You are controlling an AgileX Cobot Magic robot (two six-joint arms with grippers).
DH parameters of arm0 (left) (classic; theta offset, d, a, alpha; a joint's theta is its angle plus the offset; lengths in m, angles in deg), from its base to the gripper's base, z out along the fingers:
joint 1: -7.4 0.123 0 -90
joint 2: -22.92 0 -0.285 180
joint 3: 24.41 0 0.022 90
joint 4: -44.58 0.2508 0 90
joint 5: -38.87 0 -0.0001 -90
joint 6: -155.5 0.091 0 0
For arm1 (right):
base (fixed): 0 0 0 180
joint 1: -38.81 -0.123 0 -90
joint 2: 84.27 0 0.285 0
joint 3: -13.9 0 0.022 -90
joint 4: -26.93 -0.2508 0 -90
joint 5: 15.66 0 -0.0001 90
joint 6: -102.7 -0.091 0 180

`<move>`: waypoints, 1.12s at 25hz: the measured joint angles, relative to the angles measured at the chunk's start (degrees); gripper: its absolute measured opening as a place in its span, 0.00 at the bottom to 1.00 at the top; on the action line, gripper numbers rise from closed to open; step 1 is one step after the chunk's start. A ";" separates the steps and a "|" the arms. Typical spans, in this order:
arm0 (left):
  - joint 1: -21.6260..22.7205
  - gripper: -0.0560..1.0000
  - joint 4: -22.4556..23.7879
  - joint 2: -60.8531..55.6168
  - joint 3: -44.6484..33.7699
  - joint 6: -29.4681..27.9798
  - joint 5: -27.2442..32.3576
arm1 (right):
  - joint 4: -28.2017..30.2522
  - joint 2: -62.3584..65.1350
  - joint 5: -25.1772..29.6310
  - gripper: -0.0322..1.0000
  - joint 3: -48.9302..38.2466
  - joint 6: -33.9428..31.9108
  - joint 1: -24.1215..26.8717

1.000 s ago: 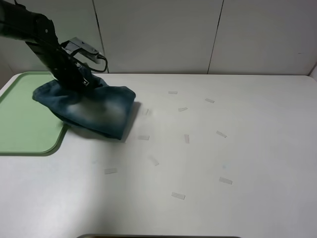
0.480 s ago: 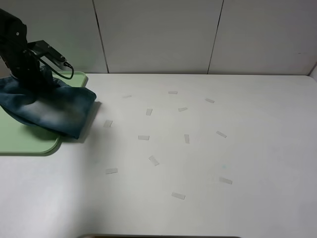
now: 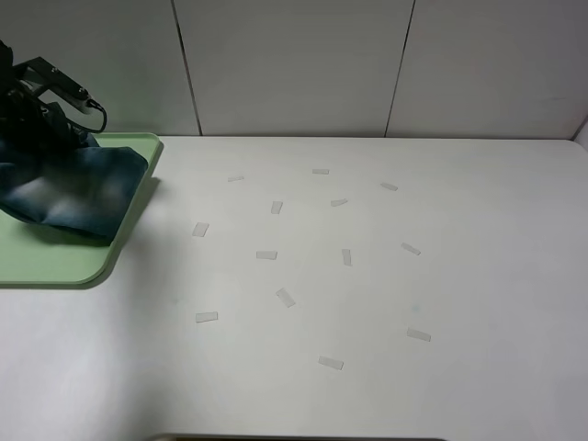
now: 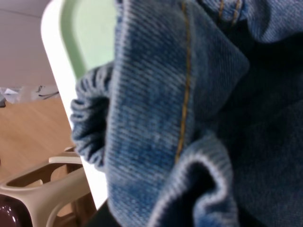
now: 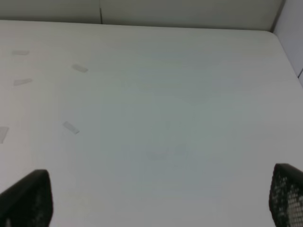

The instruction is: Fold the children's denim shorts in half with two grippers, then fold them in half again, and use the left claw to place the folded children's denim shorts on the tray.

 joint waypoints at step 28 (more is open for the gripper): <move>-0.17 0.99 -1.28 -5.87 0.00 -9.00 -2.64 | 0.00 0.00 0.00 0.70 0.00 0.00 0.00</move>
